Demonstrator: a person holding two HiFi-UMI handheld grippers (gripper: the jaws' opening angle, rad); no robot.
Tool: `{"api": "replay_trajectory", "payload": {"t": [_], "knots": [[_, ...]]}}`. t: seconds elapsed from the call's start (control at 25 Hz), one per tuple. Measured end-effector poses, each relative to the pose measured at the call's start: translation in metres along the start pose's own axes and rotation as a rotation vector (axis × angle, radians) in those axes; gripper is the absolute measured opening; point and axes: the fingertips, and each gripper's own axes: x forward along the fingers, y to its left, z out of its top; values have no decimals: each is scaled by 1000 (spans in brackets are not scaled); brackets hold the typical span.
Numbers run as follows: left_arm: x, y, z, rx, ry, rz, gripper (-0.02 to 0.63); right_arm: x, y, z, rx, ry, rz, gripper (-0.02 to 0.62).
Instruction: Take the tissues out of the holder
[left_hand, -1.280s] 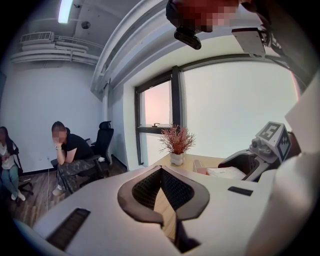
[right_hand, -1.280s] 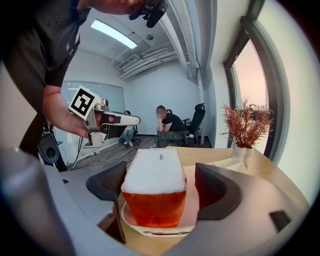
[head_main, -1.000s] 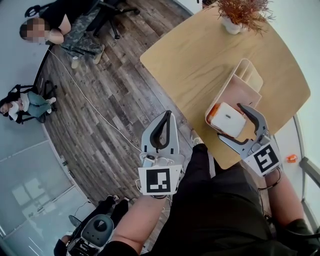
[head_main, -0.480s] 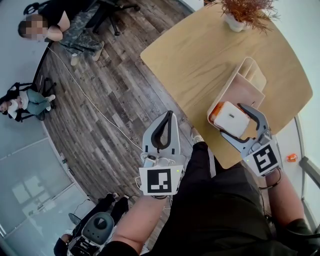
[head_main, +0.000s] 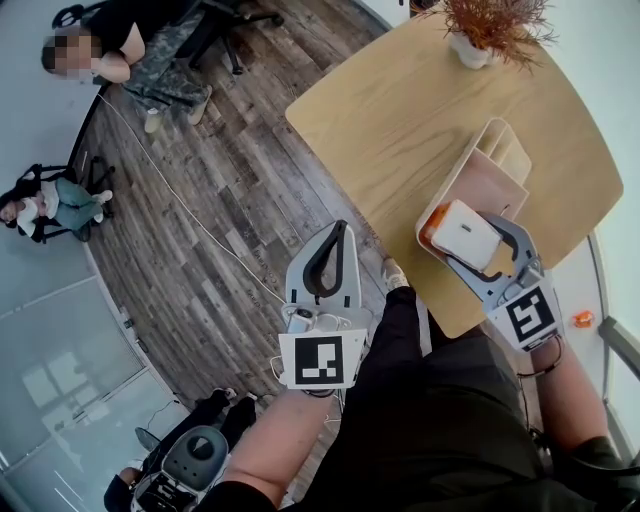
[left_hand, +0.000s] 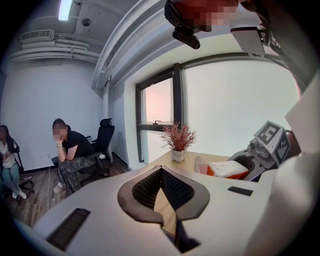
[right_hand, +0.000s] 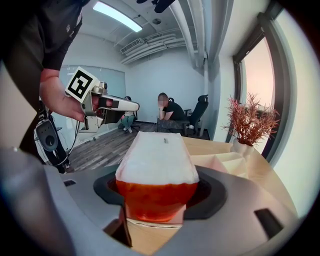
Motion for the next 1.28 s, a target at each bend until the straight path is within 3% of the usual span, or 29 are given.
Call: {"api": "replay_trajectory", "payload": {"t": [0.44, 1.28], "knots": [[-7, -1, 13, 16, -31, -6, 5, -10, -2, 7, -9, 6, -18, 295], [-21, -2, 78, 57, -143, -10, 5, -36, -5, 52, -36, -14, -50, 295]]}}
